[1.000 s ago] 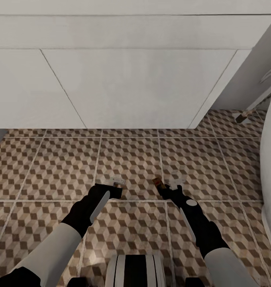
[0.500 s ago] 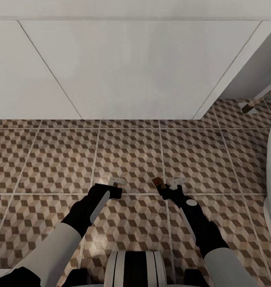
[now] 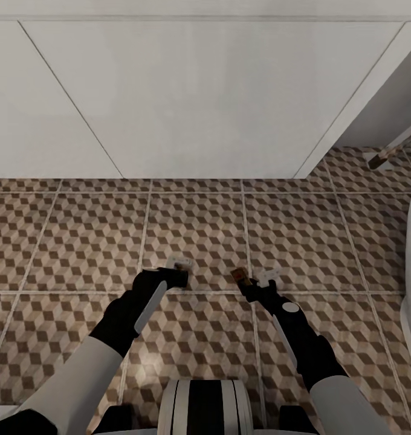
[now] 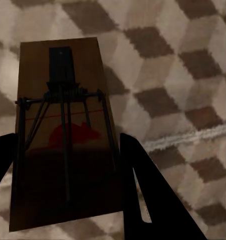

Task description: Take the four mousetraps from the cabinet in the bathroom and place them on the bathroom floor. Make sure all four end up on the same floor surface, and ensure that at least two of them are either under or directly next to the same bathroom sink.

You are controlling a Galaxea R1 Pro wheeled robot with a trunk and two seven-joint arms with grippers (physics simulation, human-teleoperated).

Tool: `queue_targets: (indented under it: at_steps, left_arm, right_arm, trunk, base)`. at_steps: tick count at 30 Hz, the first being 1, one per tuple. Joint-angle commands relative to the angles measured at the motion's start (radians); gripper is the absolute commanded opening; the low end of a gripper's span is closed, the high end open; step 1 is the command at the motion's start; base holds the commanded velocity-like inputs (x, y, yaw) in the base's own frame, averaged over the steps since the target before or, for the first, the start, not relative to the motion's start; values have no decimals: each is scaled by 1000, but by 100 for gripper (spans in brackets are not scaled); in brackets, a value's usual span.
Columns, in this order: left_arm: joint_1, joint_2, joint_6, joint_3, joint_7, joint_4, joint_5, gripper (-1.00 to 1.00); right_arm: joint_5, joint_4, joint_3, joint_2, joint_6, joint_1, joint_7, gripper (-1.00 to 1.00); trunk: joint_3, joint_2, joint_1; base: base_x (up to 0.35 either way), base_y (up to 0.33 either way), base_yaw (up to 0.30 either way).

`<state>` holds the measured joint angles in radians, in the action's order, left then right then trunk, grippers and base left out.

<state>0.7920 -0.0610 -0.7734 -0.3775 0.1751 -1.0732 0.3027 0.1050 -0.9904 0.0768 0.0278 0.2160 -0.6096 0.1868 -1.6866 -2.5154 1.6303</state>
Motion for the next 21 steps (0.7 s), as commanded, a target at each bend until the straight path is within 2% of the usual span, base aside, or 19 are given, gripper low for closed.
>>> queue_targets:
  at_steps: [1,5,8,10,12,14,18,21]
  left_arm:
    - [0,0,-4,-1,9,-8,7,-100]
    - [0,-5,-3,3,6,-22,8,-100]
    - [1,-11,-4,5,5,-7,8,-100]
    - [3,-17,-4,6,5,16,8,-100]
    - [18,-23,-2,7,6,58,7,-100]
    - [47,-24,-2,7,6,100,7,-100]
    - [168,-26,12,9,6,282,7,-100]
    - [230,-24,39,12,6,369,7,-100]
  right_arm:
    - [11,-2,-2,1,4,0,5,-100]
    - [29,-3,-3,2,4,0,-30,-100]
    - [61,-13,-3,4,7,-7,-74,-100]
    - [78,-16,-3,4,9,-21,-90,-100]
    - [89,-16,-3,4,19,-60,-100,-100]
    - [92,-12,-3,4,37,-94,-103,-100]
    - [93,-1,-2,12,110,-190,-106,-100]
    - [93,37,-2,24,141,-263,-107,-100]
  trunk:
    - [-1,0,0]
    - [-1,0,0]
    - [-1,0,0]
    - [-1,0,0]
    - [-1,0,0]
    - [-1,0,0]
    - [-1,0,0]
    - [-1,0,0]
  base:
    - [0,0,0]
    - [0,0,0]
    - [0,0,0]
    - [0,0,0]
    - [0,0,0]
    - [0,0,0]
    - [0,0,0]
    - [0,0,0]
